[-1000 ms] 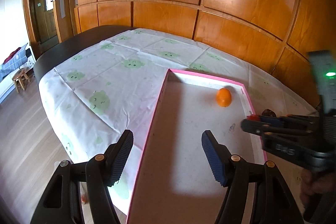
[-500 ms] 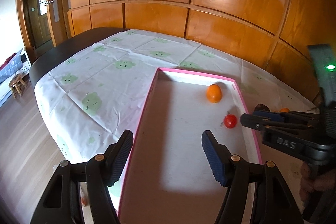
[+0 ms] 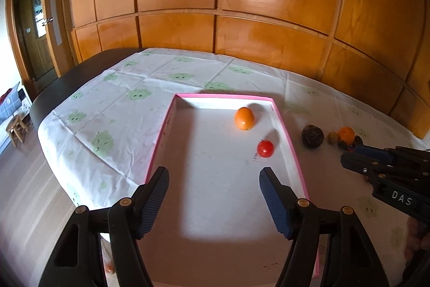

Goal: Organize fruits
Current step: 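Carry the red tomato into the tray and open the right gripper, then grasp the dark brown round fruit with the left gripper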

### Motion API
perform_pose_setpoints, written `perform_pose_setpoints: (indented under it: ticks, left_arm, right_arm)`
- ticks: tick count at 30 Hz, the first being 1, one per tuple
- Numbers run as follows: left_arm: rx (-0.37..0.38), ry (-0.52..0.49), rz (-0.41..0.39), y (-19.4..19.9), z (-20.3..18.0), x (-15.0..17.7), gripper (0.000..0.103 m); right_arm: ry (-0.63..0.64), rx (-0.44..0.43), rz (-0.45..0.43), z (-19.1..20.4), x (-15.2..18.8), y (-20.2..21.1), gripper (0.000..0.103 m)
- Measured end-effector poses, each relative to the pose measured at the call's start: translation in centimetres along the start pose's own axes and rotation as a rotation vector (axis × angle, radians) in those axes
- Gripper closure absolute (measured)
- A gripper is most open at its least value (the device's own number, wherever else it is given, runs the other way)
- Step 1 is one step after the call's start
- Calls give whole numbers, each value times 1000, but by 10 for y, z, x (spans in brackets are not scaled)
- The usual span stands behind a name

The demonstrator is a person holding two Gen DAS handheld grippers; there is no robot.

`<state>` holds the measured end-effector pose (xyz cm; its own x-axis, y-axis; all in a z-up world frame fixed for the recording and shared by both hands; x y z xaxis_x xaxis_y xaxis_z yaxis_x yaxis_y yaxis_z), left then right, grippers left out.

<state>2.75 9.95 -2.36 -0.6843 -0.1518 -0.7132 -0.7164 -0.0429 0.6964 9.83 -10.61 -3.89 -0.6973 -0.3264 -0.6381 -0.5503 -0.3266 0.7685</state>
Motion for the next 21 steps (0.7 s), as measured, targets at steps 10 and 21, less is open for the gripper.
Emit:
perform_pose_setpoints:
  ticks: [10, 21]
  left_arm:
    - [27, -70, 2, 3, -26, 2, 33]
    - [63, -150, 25, 2, -52, 7, 33]
  right_arm:
    - [-35, 52, -16, -44, 18, 29, 72]
    - [-93, 162, -33, -112, 29, 54, 72]
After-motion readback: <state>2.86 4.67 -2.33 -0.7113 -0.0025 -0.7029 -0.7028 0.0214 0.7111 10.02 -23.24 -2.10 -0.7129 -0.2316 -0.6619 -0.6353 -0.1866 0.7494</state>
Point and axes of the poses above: each gripper's, at about its wrist camera, not at the fingertips, and y roughly against the way its jaws point, z to its left, x to its underside, the point moved 3 cm from there along -y, roughly the way its jaws point, and after that the axes turned 3 degrees about y, right-handed, at the moved point
